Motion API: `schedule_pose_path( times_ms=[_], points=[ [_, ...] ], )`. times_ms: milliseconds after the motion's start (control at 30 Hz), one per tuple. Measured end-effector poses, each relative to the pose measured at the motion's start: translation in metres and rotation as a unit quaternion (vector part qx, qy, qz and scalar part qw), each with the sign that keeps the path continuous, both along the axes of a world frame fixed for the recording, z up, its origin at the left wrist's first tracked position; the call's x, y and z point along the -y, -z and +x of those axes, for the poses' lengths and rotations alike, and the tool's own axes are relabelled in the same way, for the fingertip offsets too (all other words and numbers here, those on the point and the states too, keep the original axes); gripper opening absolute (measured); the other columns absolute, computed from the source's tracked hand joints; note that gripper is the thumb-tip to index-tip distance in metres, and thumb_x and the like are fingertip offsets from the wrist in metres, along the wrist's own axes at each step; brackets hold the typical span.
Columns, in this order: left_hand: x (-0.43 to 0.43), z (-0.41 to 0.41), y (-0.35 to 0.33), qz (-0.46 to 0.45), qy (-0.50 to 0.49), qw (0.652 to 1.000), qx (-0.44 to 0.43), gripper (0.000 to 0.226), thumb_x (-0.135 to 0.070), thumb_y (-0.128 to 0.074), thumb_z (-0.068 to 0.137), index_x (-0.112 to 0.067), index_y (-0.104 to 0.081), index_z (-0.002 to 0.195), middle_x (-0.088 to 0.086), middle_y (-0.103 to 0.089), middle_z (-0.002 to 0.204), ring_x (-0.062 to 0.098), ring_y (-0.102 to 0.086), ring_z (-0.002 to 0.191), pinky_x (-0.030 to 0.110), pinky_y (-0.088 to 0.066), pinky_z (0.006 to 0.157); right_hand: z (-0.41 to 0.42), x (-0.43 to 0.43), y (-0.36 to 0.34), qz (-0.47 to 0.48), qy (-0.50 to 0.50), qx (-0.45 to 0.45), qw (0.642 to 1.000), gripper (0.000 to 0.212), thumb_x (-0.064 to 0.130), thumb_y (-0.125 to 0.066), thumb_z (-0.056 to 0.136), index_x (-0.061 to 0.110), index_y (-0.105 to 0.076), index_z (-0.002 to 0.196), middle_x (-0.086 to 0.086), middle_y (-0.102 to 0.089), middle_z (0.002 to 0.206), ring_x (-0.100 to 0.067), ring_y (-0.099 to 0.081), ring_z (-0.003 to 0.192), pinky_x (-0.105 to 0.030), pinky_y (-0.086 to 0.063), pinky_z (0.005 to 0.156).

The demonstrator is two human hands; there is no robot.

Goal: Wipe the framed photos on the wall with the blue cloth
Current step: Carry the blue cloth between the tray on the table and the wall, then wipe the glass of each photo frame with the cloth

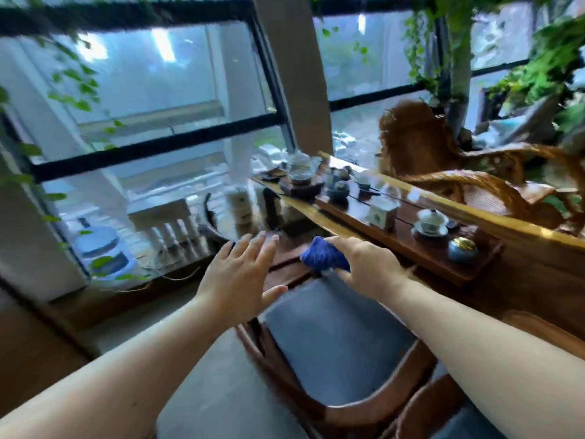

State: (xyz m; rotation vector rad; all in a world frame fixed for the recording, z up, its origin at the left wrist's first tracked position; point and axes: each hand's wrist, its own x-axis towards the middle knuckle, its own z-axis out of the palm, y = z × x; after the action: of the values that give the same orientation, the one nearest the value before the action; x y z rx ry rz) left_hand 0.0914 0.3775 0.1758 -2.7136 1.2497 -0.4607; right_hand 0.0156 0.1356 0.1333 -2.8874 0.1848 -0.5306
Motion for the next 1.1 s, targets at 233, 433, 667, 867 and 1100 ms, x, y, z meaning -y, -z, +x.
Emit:
schedule_pose_path(
  times_ms=[233, 433, 667, 867, 1100],
  points=[
    [-0.136, 0.001, -0.086, -0.018, -0.106, 0.991, 0.082, 0.083, -0.068, -0.039, 0.081, -0.010, -0.041, 0.140, 0.017, -0.056, 0.137, 0.037, -0.054, 0.122, 0.051, -0.048, 0.098, 0.081, -0.132, -0.079, -0.020, -0.165, 0.088, 0.982, 0.055, 0.040, -0.061, 0.079, 0.032, -0.044, 0.130, -0.001, -0.063, 0.113, -0.029, -0.064, 0.093, -0.038, -0.052, 0.064],
    [-0.205, -0.005, -0.140, 0.025, -0.201, 0.968, 0.147, 0.085, -0.068, -0.037, 0.081, -0.009, -0.038, 0.143, 0.016, -0.056, 0.136, 0.033, -0.056, 0.120, 0.049, -0.049, 0.097, 0.138, -0.216, -0.120, -0.001, -0.300, 0.145, 0.943, 0.055, 0.037, -0.061, 0.082, 0.034, -0.043, 0.133, 0.002, -0.061, 0.119, -0.027, -0.063, 0.097, -0.030, -0.040, 0.060],
    [-0.271, -0.033, -0.208, 0.102, -0.317, 0.916, 0.223, 0.080, -0.067, -0.041, 0.084, -0.008, -0.047, 0.137, 0.013, -0.064, 0.125, 0.029, -0.063, 0.108, 0.042, -0.055, 0.086, 0.182, -0.305, -0.163, 0.044, -0.437, 0.185, 0.879, 0.051, 0.040, -0.061, 0.082, 0.039, -0.044, 0.130, 0.007, -0.063, 0.113, -0.023, -0.064, 0.088, -0.030, -0.043, 0.057],
    [-0.316, -0.088, -0.243, 0.197, -0.408, 0.861, 0.228, 0.071, -0.062, -0.042, 0.087, -0.006, -0.056, 0.129, 0.013, -0.069, 0.113, 0.028, -0.066, 0.095, 0.040, -0.057, 0.072, 0.183, -0.383, -0.183, 0.092, -0.546, 0.190, 0.811, 0.051, 0.041, -0.060, 0.082, 0.043, -0.038, 0.128, 0.010, -0.061, 0.116, -0.017, -0.062, 0.089, -0.032, -0.048, 0.063],
    [-0.364, -0.185, -0.278, 0.292, -0.475, 0.804, 0.207, 0.065, -0.058, -0.038, 0.089, -0.007, -0.060, 0.121, 0.012, -0.071, 0.100, 0.028, -0.066, 0.085, 0.041, -0.055, 0.066, 0.117, -0.477, -0.213, 0.171, -0.600, 0.223, 0.749, 0.051, 0.043, -0.063, 0.082, 0.044, -0.042, 0.128, 0.017, -0.059, 0.117, -0.011, -0.061, 0.087, -0.027, -0.040, 0.062]
  ],
)
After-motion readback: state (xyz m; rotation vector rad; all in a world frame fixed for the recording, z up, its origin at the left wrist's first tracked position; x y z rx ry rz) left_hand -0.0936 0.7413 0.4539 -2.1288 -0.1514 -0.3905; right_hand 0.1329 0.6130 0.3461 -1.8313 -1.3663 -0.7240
